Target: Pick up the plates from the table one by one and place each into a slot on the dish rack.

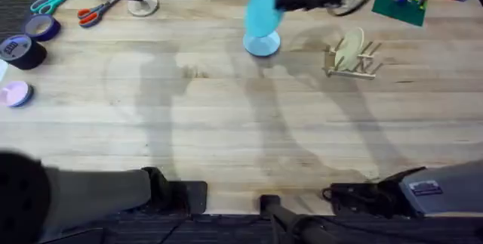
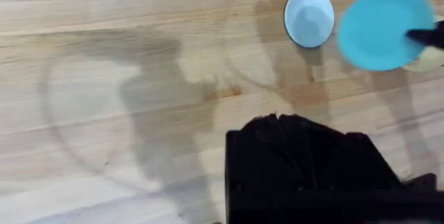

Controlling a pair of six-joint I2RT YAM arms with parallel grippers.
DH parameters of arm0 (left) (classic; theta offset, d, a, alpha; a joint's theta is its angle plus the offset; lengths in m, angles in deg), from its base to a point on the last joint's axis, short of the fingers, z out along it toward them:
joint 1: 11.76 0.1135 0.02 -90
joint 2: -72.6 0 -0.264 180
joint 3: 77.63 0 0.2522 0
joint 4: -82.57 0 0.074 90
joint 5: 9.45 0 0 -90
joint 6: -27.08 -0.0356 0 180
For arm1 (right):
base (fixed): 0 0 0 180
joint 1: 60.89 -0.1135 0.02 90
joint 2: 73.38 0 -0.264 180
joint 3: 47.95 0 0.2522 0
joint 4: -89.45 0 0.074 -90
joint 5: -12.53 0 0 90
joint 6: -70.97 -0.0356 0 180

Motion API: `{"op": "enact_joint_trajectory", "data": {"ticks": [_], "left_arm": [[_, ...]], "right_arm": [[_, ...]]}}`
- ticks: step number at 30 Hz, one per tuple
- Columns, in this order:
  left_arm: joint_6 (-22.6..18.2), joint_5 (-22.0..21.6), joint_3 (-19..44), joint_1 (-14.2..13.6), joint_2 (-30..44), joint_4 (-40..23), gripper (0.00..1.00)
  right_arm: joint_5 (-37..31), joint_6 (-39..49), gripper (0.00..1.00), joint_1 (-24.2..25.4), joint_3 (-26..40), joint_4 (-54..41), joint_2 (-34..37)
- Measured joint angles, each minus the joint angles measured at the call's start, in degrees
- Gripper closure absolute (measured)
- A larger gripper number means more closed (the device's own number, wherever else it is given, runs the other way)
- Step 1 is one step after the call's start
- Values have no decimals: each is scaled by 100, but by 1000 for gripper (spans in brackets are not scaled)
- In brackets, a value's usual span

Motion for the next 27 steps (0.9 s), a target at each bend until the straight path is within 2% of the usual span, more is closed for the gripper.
{"op": "enact_joint_trajectory", "data": {"ticks": [7,12,21,23,24,26,27], "left_arm": [[-1,-282,0,0,-775,-234,960],[-1,-331,2,0,-1107,-324,960],[1,-373,2,0,-1280,-375,954],[-6,-382,2,0,-1280,-374,878],[-17,-387,2,0,-1280,-376,790],[-18,-397,2,0,-1280,-376,525],[-20,-399,2,0,-1280,-376,356]], "right_arm": [[-546,541,972,758,0,-1090,-982],[-981,724,972,1174,0,-1689,-1519],[-1786,875,972,1475,0,-2422,-2307],[-1971,894,972,1476,0,-2610,-2475],[-2071,896,972,1476,0,-2723,-2568],[-2247,898,972,1476,0,-2935,-2734],[-2347,898,972,1476,0,-3051,-2827]]}}
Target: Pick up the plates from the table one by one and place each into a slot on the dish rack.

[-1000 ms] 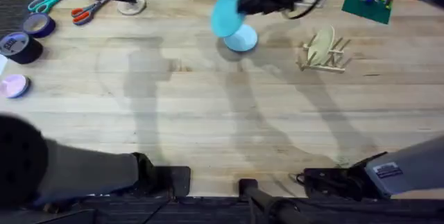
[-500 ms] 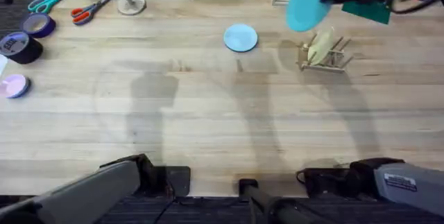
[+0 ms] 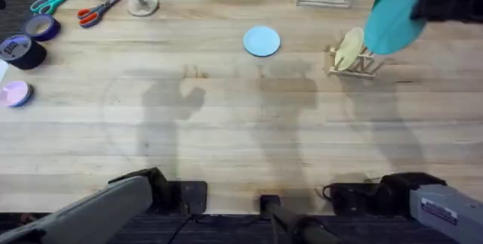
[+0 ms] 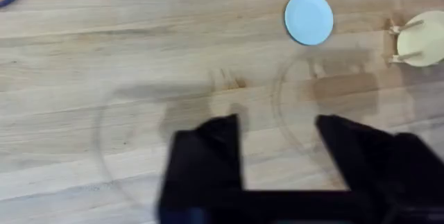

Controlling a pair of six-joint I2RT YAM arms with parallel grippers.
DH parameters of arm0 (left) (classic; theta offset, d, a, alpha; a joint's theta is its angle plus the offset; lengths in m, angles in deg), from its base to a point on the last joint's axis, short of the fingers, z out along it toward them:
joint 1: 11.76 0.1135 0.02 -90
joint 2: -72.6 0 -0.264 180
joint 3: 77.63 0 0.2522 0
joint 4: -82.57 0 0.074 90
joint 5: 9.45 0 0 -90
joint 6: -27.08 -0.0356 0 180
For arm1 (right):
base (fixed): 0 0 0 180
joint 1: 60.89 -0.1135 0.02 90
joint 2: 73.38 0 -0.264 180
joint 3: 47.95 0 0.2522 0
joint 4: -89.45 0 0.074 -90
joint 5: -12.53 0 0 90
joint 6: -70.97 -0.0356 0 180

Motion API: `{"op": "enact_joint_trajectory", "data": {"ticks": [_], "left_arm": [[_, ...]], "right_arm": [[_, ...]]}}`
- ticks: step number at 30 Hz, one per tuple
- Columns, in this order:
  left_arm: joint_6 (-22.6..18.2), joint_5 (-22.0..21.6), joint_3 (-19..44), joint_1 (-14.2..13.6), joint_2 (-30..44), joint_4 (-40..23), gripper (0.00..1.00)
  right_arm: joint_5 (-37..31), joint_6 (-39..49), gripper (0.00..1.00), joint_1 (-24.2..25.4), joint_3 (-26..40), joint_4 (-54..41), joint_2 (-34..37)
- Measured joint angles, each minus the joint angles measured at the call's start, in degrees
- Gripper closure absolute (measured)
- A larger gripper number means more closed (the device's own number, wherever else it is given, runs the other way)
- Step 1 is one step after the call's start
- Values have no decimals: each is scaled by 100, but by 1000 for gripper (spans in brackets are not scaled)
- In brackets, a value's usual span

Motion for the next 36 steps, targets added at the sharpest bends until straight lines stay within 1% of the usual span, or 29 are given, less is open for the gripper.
{"op": "enact_joint_trajectory", "data": {"ticks": [2,3,4,10,18,28,36], "left_arm": [[10,2,0,0,0,-2,60],[3,-2,0,0,0,-8,22],[2,-3,0,0,0,-13,10],[2,-17,0,0,-2,-13,6],[2,-17,0,0,-2,-13,6],[2,-17,0,0,-2,-13,5],[2,-17,0,0,-2,-15,5]], "right_arm": [[-191,2,972,0,0,-183,-166],[-290,15,972,0,0,-261,-244],[-382,15,972,0,0,-324,-316],[-819,21,972,0,0,-543,-608],[-1123,39,972,0,0,-719,-623],[-1254,57,972,0,0,-721,-607],[-1261,61,972,0,0,-671,-288]]}}
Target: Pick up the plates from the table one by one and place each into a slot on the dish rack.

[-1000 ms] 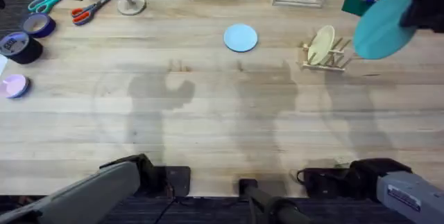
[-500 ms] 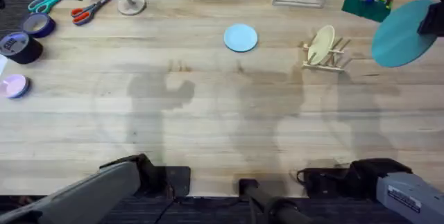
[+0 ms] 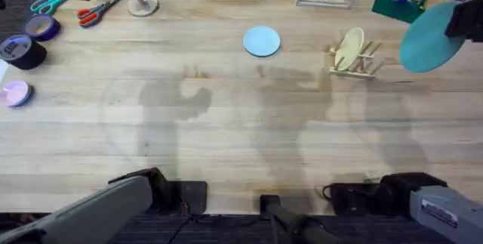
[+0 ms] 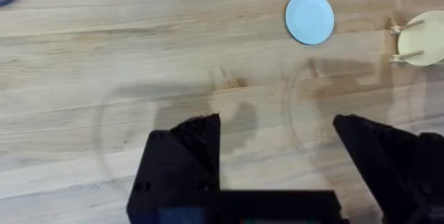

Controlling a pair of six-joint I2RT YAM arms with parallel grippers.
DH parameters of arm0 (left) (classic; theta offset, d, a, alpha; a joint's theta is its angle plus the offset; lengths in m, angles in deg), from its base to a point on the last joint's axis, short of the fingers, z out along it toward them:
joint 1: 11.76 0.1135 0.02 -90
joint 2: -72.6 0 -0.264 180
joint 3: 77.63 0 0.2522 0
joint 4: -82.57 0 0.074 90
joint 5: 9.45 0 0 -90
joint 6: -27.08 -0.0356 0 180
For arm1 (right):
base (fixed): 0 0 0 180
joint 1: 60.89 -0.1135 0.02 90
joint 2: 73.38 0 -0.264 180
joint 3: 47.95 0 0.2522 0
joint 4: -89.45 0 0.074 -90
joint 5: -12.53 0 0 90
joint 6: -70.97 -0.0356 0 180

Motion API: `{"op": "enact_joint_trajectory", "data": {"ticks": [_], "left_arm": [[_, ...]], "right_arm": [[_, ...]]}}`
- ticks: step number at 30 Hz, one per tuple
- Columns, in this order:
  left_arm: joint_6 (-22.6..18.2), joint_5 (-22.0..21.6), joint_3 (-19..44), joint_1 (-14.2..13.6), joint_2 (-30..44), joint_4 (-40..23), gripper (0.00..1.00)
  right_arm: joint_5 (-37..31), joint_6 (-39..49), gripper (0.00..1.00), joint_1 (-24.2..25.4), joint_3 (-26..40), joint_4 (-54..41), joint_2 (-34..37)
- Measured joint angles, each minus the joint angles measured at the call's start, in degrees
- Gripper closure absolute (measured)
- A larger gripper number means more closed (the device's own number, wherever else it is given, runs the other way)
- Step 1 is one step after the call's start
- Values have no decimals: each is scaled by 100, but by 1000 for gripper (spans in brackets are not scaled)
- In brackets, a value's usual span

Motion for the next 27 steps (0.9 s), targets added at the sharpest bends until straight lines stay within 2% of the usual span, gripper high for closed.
{"op": "enact_joint_trajectory", "data": {"ticks": [27], "left_arm": [[0,0,0,0,0,-48,6]], "right_arm": [[0,17,973,0,0,194,482]]}}
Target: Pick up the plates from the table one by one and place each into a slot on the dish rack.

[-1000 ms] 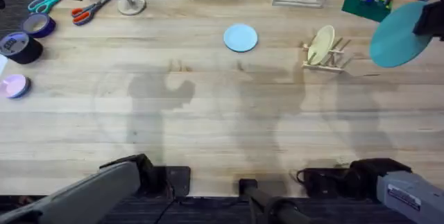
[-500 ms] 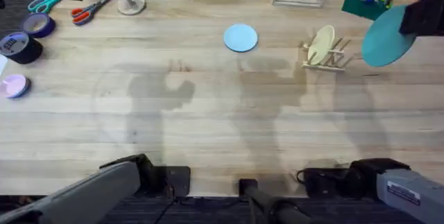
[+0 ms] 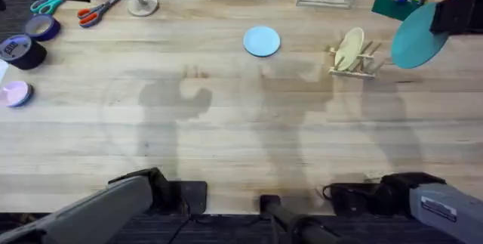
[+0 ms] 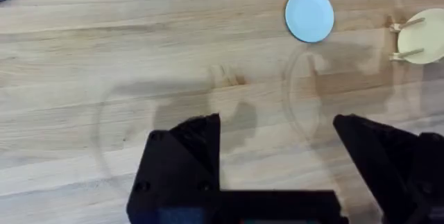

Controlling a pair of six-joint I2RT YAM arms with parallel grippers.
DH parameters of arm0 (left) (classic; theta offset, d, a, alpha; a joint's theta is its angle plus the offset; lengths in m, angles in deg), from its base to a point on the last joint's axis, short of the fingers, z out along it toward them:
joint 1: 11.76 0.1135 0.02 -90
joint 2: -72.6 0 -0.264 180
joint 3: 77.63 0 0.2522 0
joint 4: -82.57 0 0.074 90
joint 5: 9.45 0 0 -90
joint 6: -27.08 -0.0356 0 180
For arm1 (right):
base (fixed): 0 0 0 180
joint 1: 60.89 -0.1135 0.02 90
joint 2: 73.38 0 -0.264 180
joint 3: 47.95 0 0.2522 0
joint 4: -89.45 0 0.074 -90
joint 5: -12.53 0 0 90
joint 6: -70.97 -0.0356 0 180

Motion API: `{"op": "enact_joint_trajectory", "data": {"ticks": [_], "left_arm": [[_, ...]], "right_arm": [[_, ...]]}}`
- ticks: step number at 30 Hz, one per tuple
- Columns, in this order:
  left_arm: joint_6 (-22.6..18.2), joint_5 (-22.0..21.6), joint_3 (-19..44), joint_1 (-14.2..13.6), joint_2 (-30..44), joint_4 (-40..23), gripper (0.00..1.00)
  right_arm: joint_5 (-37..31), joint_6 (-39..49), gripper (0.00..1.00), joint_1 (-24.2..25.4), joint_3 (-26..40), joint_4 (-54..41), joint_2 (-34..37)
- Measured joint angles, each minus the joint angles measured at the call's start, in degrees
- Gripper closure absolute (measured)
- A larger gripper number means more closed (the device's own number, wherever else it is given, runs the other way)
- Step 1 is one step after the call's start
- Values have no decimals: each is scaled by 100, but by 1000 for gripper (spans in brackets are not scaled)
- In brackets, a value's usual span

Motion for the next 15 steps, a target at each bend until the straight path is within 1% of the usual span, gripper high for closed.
{"op": "enact_joint_trajectory", "data": {"ticks": [6,15], "left_arm": [[0,0,0,0,0,0,6],[0,0,0,0,0,-13,6]], "right_arm": [[0,0,973,0,0,14,46],[0,0,973,0,0,22,350]]}}
